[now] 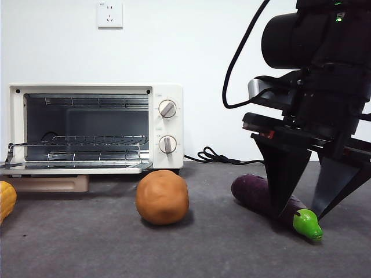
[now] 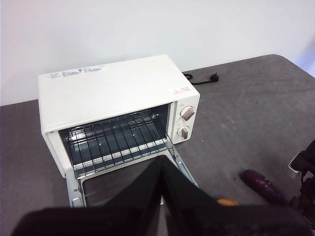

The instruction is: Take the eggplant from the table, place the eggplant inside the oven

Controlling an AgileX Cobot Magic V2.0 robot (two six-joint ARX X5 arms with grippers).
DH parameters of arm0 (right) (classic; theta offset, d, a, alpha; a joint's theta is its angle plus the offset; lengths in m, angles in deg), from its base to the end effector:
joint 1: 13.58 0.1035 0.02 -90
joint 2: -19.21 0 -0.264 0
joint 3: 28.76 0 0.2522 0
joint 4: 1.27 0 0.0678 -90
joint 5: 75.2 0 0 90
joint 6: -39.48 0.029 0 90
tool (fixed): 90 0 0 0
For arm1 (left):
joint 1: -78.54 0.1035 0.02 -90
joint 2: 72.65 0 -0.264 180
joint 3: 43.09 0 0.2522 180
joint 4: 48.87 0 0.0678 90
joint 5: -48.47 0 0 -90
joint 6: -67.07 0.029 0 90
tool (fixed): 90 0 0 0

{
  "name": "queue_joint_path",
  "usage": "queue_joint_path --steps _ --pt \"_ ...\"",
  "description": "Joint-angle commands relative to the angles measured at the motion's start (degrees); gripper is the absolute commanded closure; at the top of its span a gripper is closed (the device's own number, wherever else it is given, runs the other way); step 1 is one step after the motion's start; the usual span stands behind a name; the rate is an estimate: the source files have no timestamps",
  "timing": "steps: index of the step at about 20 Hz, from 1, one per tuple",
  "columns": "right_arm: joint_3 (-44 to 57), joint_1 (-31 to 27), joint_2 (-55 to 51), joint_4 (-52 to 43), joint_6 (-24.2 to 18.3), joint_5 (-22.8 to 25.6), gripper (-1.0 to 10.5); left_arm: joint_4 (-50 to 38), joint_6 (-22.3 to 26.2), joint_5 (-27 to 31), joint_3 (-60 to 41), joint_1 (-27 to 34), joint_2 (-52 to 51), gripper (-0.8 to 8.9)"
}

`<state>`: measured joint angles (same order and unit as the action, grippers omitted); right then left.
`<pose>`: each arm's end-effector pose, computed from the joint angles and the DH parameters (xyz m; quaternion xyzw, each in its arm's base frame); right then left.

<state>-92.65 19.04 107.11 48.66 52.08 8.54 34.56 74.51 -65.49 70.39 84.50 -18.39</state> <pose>0.2235 0.1468 0.1718 -0.0536 0.6112 0.2000 0.7639 0.0816 -0.0033 0.4958 0.0086 0.1922 -0.1658 0.9672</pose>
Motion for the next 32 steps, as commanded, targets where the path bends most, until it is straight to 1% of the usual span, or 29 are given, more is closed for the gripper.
queue_joint_path --steps 1,3,5,8,10,12,18,19,20,22,24,25,26,27,29,32 --pt "0.6 0.1 0.9 -0.2 1.4 0.3 6.8 0.1 0.1 -0.2 -0.4 0.0 -0.2 8.19" --pt "0.6 0.1 1.8 -0.2 1.3 0.3 8.2 0.1 0.2 -0.2 -0.4 0.0 -0.2 8.19" --pt "0.6 0.1 2.3 -0.4 1.3 0.3 8.4 0.1 0.2 -0.2 -0.4 0.0 -0.2 8.19" --pt "0.6 0.2 2.2 -0.9 0.5 0.3 9.6 0.0 0.3 -0.2 -0.4 0.0 -0.2 8.19" --pt "0.5 0.4 1.8 -1.1 0.2 0.3 9.6 -0.1 0.3 0.0 -0.4 0.0 -0.1 8.19" --pt "0.4 1.0 0.2 -0.6 -0.2 -1.0 9.6 -0.2 0.3 0.0 -0.4 0.0 -0.1 8.19" --pt "-2.8 2.8 -10.8 4.0 -1.0 -0.9 9.6 -0.5 0.3 0.0 -0.4 0.0 0.1 8.19" --pt "-4.2 2.8 -12.6 5.3 -1.1 -1.8 9.6 -0.5 0.3 0.0 -0.4 0.0 0.2 8.19" --pt "-5.6 2.8 -13.6 6.5 -1.3 -3.9 9.6 -0.5 0.3 0.0 -0.4 0.0 0.3 8.19" --pt "-9.8 2.8 -14.3 8.9 -2.4 -10.3 9.6 -0.6 0.4 0.0 -0.4 0.0 0.3 8.19" --pt "-13.1 3.1 -13.8 7.8 -2.3 -15.6 9.6 -1.1 0.7 0.0 -0.4 0.0 0.2 8.19" --pt "-14.4 3.7 -13.1 6.3 -1.9 -19.4 9.6 -1.3 0.7 0.0 -0.4 0.0 -0.1 8.19" --pt "-15.6 4.2 -12.1 4.7 -0.6 -22.1 9.6 -1.3 0.7 0.0 -0.4 0.0 -0.3 8.19" --pt "-16.8 4.2 -10.8 3.7 0.0 -23.7 9.6 -1.3 0.7 0.0 -0.4 0.0 -0.4 8.19" --pt "-19.5 4.3 -7.7 3.6 0.2 -23.8 9.6 -1.3 0.7 0.0 -0.4 0.0 -0.4 8.19" --pt "-23.3 6.1 -1.5 2.3 1.2 -24.6 9.6 -1.3 0.6 0.0 -0.4 0.0 -0.5 8.19"
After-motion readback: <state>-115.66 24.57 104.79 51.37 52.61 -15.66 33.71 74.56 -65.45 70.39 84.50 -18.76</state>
